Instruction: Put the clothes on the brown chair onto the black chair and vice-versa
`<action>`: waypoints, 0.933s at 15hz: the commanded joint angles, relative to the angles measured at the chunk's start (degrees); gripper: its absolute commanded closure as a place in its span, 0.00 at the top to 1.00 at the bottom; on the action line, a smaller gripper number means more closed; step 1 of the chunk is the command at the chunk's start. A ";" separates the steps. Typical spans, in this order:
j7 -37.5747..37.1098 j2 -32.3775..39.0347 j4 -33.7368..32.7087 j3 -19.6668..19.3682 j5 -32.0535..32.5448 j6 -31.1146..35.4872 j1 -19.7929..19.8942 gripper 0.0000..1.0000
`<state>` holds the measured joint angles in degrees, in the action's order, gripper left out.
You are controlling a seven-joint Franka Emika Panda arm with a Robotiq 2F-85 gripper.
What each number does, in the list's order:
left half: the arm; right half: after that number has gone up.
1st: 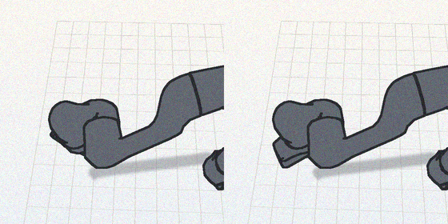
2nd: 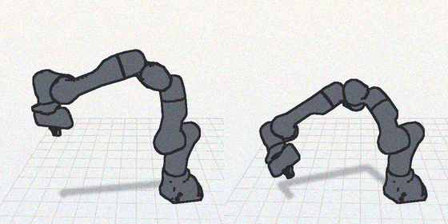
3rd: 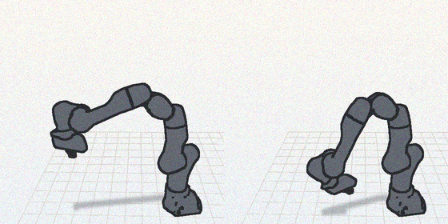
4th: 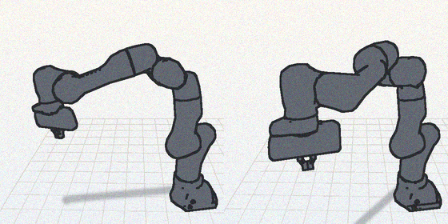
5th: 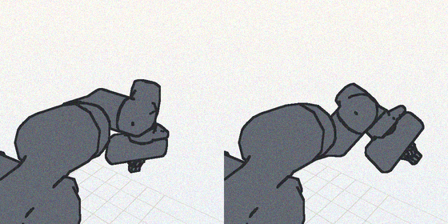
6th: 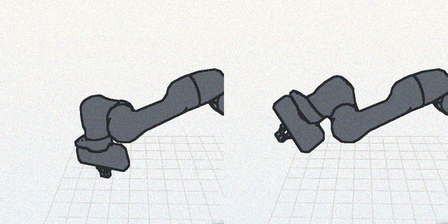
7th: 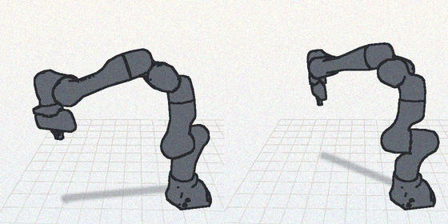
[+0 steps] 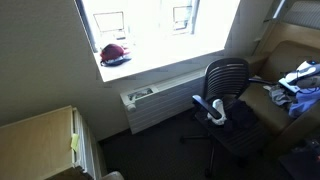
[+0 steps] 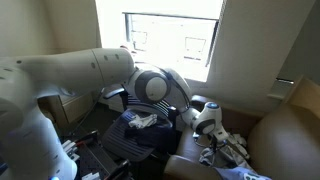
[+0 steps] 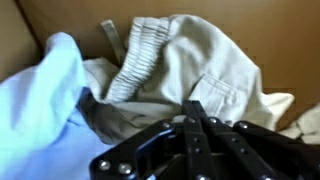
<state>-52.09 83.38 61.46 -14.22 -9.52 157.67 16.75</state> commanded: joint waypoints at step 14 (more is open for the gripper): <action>34.96 -32.93 11.27 53.04 -7.30 2.12 25.26 0.00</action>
<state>-25.01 57.32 65.65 29.32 -14.21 162.57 35.14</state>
